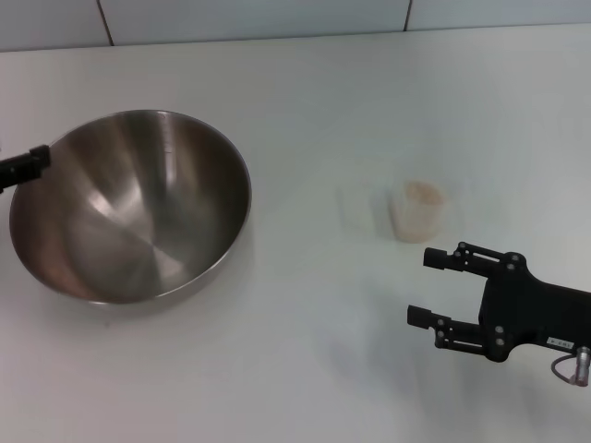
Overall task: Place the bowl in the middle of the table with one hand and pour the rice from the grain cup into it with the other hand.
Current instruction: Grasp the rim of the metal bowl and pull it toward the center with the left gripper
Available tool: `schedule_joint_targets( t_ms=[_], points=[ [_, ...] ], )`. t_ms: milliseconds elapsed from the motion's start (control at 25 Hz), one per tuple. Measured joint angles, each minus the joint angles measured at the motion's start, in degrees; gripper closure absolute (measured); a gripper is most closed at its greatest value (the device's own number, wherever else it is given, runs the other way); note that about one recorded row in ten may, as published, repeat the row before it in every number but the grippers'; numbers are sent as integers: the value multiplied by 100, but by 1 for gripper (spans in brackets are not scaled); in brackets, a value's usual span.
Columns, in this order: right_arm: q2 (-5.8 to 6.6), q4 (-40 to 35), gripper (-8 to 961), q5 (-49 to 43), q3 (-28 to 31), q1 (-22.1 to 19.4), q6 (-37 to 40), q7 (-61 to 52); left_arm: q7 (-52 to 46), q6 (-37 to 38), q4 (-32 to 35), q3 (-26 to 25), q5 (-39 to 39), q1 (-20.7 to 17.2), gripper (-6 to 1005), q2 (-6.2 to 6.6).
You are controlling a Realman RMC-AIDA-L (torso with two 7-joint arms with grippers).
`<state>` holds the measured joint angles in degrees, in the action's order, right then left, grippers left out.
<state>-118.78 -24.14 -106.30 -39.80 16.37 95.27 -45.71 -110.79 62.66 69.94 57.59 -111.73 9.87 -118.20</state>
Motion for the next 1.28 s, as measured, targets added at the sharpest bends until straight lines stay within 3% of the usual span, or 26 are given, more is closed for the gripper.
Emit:
schedule_joint_targets(
  t_ms=[520,1160,1280],
  points=[
    [21,-4,191,-36,-1,7,-9,18,-1242,548,76,-177,-1499,502,199,4],
    [22,-3,191,-39,-1,7,-8,35,-1281,659,68,-189,-1665,605,199,-1],
    [23,-3,190,-34,-1,6,-8,34,-1254,703,49,-187,-1709,640,273,-2]
  ],
)
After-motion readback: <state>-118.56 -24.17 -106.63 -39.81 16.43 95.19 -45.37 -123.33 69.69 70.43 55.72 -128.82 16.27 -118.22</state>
